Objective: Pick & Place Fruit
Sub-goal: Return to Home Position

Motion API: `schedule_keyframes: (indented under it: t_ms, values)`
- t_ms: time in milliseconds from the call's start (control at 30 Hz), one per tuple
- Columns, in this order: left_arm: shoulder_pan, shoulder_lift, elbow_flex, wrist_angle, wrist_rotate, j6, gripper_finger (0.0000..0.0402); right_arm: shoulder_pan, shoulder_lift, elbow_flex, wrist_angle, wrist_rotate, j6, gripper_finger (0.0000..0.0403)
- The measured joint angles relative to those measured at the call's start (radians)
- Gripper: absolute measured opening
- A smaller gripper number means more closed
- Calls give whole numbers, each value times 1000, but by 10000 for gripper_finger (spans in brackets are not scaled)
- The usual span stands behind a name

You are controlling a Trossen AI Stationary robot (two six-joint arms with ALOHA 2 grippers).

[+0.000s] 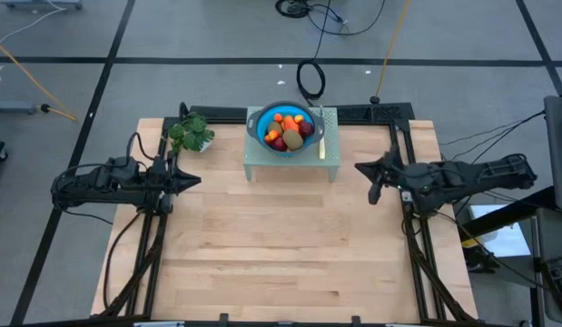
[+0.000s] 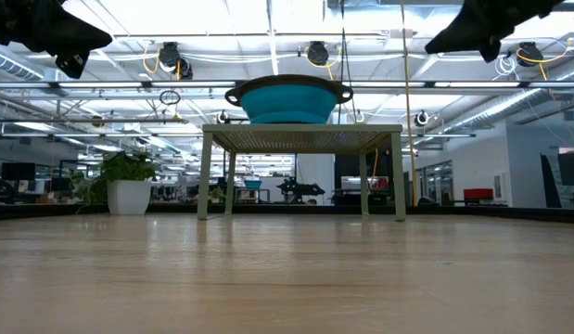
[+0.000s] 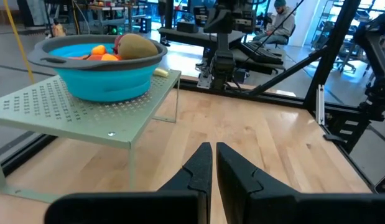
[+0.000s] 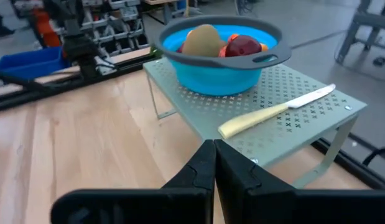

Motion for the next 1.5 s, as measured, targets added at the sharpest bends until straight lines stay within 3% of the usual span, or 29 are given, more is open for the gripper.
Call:
schedule_keyframes:
  t_ms: [233,400,500,800,1167,1500]
  values:
    - [0,0,0,0,0,1,21,27,-132,-54,-22,-59,-111,0]
    - [0,0,0,0,0,34,21,27,-236,-105,-4,-206,-169,0]
    - [0,0,0,-1,0,48,21,27,-287,-140,-1,-287,-175,0]
    - [0,0,0,-10,2,55,21,27,-404,-231,0,-368,-147,0]
    - [0,0,0,-2,3,83,21,27,-517,-406,172,-371,-180,0]
    - [0,0,0,4,14,113,21,27,-618,-505,174,-369,-182,0]
